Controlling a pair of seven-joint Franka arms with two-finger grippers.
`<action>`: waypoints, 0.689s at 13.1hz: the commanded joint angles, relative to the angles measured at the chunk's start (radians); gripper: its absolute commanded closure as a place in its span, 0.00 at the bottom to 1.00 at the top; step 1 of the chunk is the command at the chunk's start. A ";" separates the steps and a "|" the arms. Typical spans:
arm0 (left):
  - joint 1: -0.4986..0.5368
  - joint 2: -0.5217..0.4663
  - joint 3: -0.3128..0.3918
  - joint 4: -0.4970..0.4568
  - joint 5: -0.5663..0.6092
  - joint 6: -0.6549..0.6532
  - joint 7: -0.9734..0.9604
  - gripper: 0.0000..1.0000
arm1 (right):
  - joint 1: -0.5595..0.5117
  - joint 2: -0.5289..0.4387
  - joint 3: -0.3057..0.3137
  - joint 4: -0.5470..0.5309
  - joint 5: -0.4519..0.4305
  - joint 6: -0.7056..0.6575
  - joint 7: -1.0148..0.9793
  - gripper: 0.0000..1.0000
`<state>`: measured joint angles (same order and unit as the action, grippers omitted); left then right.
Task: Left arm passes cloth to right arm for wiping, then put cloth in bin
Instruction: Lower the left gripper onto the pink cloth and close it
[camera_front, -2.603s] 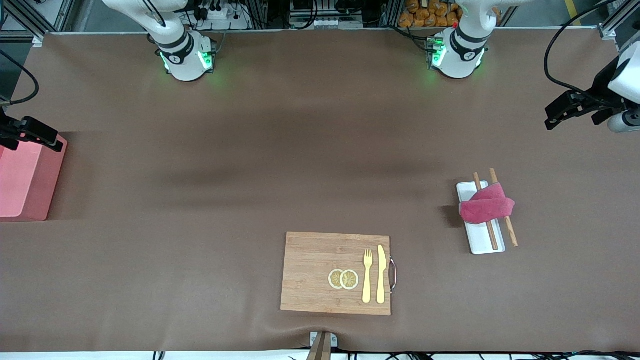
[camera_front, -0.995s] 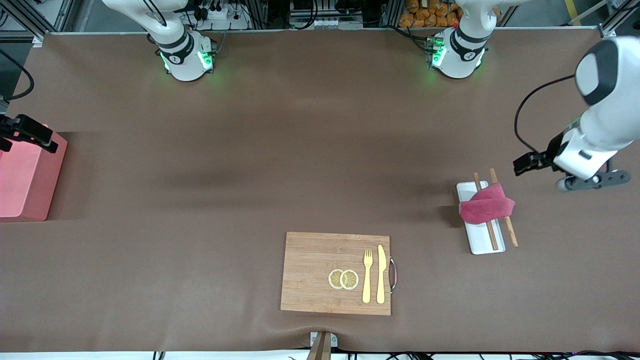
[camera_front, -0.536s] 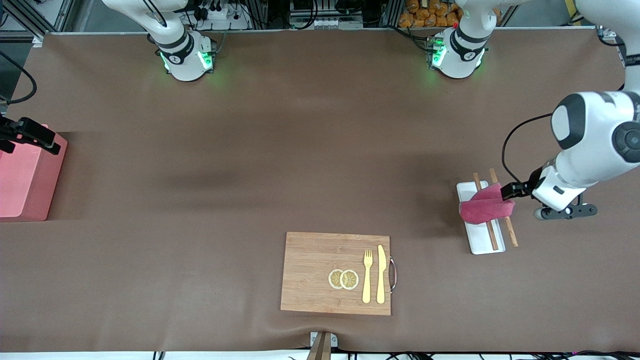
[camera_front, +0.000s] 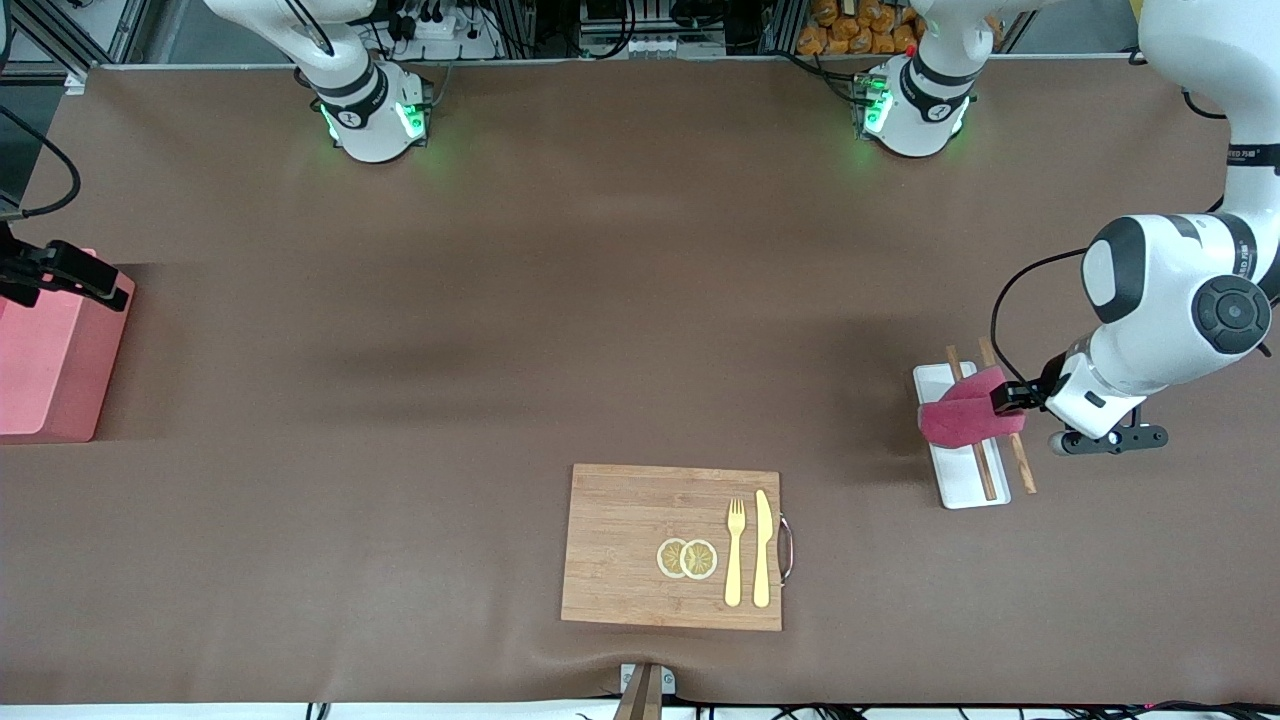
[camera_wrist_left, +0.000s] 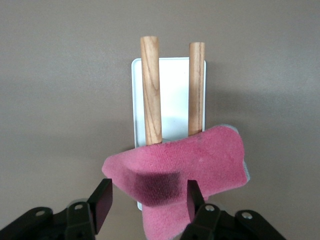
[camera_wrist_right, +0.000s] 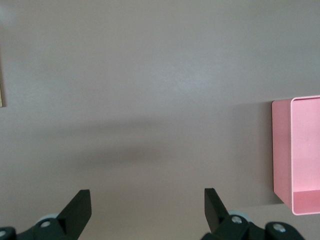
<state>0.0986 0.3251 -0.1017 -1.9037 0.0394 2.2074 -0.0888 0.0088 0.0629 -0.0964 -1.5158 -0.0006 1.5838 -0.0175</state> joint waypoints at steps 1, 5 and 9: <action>0.004 0.018 -0.003 0.015 -0.016 0.002 0.017 0.35 | 0.016 0.003 -0.006 0.005 0.002 -0.010 0.028 0.00; 0.004 0.032 -0.003 0.014 -0.018 0.002 0.018 0.40 | 0.019 0.005 -0.006 0.006 0.011 -0.010 0.031 0.00; 0.001 0.034 -0.003 0.014 -0.016 0.002 0.020 0.78 | 0.016 0.005 -0.006 0.003 0.011 -0.018 0.031 0.00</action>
<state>0.0983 0.3510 -0.1025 -1.9036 0.0394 2.2074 -0.0888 0.0166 0.0646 -0.0950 -1.5158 0.0004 1.5785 -0.0055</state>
